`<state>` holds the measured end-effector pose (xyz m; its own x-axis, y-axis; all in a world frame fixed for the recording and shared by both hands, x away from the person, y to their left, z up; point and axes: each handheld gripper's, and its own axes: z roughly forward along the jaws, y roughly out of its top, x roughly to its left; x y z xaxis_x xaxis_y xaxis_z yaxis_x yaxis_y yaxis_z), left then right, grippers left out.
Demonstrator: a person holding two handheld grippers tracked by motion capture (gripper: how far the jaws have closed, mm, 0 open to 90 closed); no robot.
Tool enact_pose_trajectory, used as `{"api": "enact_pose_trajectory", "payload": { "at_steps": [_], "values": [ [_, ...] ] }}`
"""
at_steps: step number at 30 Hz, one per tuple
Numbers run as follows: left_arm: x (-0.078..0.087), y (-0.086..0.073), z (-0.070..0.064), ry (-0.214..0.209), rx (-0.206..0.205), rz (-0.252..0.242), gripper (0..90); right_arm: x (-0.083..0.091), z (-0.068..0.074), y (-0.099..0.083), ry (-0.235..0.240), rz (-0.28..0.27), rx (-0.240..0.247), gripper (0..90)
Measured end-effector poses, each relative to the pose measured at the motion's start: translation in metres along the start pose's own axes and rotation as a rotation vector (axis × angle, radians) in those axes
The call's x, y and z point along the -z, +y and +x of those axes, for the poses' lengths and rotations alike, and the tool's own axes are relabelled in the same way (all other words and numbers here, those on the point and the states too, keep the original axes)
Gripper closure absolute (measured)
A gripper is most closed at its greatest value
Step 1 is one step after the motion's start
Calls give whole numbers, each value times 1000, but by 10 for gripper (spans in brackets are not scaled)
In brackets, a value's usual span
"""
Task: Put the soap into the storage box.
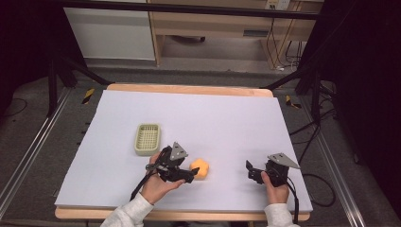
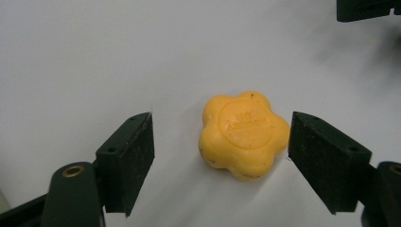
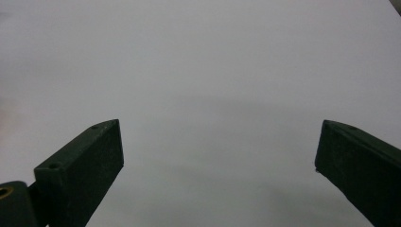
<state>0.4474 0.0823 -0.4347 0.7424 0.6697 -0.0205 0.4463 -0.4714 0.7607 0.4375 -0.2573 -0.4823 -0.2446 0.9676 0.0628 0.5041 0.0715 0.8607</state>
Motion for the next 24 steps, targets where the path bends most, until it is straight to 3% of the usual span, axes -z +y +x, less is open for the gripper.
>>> {"api": "enact_pose_trajectory", "payload": {
  "at_steps": [7, 15, 24],
  "values": [
    [-10, -1, -5, -13, -17, 58, 210, -1, 0, 0, -2, 0, 1, 24],
    [-17, 0, -9, -25, -33, 66, 191, 0, 0, 0, 3, 5, -4, 24],
    [-31, 0, -12, -13, -46, 116, 174, 0, 0, 0, 7, 5, -5, 24]
  ]
}}
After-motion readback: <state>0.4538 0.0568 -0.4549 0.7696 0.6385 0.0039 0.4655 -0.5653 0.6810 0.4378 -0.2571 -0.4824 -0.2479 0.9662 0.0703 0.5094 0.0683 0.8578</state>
